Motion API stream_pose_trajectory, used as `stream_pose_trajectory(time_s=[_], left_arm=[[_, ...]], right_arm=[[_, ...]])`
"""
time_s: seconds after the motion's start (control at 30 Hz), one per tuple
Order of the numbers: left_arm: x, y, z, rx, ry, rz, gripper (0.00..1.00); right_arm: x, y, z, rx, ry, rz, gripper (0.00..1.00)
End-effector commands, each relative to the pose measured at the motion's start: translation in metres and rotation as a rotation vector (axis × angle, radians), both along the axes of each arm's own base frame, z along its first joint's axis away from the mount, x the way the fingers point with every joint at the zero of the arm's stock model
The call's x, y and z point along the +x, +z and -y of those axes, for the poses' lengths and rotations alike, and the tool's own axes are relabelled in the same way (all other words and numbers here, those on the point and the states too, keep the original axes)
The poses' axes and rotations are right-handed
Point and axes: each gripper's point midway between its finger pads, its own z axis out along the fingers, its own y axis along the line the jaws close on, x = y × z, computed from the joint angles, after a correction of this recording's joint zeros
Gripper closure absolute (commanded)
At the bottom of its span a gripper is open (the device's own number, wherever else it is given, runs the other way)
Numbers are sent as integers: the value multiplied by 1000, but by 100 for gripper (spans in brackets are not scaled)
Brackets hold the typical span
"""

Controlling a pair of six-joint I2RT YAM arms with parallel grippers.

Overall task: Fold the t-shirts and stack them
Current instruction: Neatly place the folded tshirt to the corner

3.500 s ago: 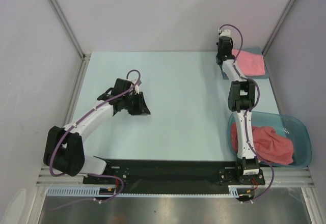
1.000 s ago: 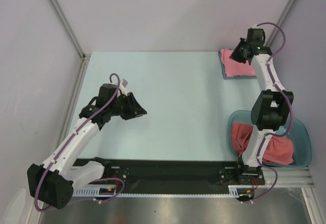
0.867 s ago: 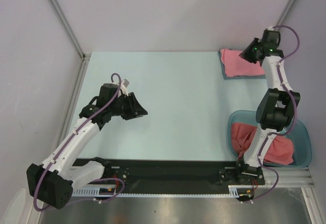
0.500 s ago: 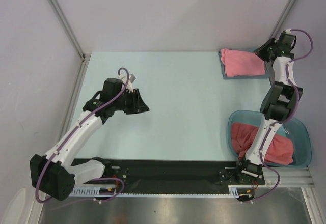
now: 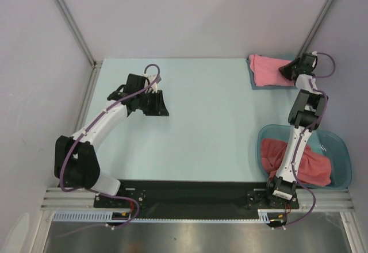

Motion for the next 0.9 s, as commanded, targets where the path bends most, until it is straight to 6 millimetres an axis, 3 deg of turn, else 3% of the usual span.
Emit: stream_pose_trajectory(time_s=[0.0,0.17,0.2,0.37,0.4,0.43,0.47,0.53,0.57,0.87], left_arm=[[10,8,3,-29,-45,26,62],[24,7,-5,-64,11,10,63],[24,5,-5,-64,13,4,63],[19,-4,-3,-82,21,-28,63],[18,-6,-3,-80,23,-32,63],[19,-6,-4,-82,29,-32,62],[16,-7,-3,-88,28,-34,63],[15,-8,-2,-99,31,-35,63],[11,-10,-2,-101,32,-40,63],[-13,-27,-9,-92,36,-69,63]], right_arm=[[11,17,10,-11,-71,55,75],[1,46,6,-74,14,73,74],[-1,70,8,-99,20,107,73],[2,126,31,-209,-13,206,67],[3,131,35,-215,-22,210,64],[4,120,39,-209,-22,187,62],[9,142,43,-243,-22,223,61],[10,129,50,-260,-36,175,55],[11,136,55,-277,-41,186,52],[15,86,65,-294,-41,122,49]])
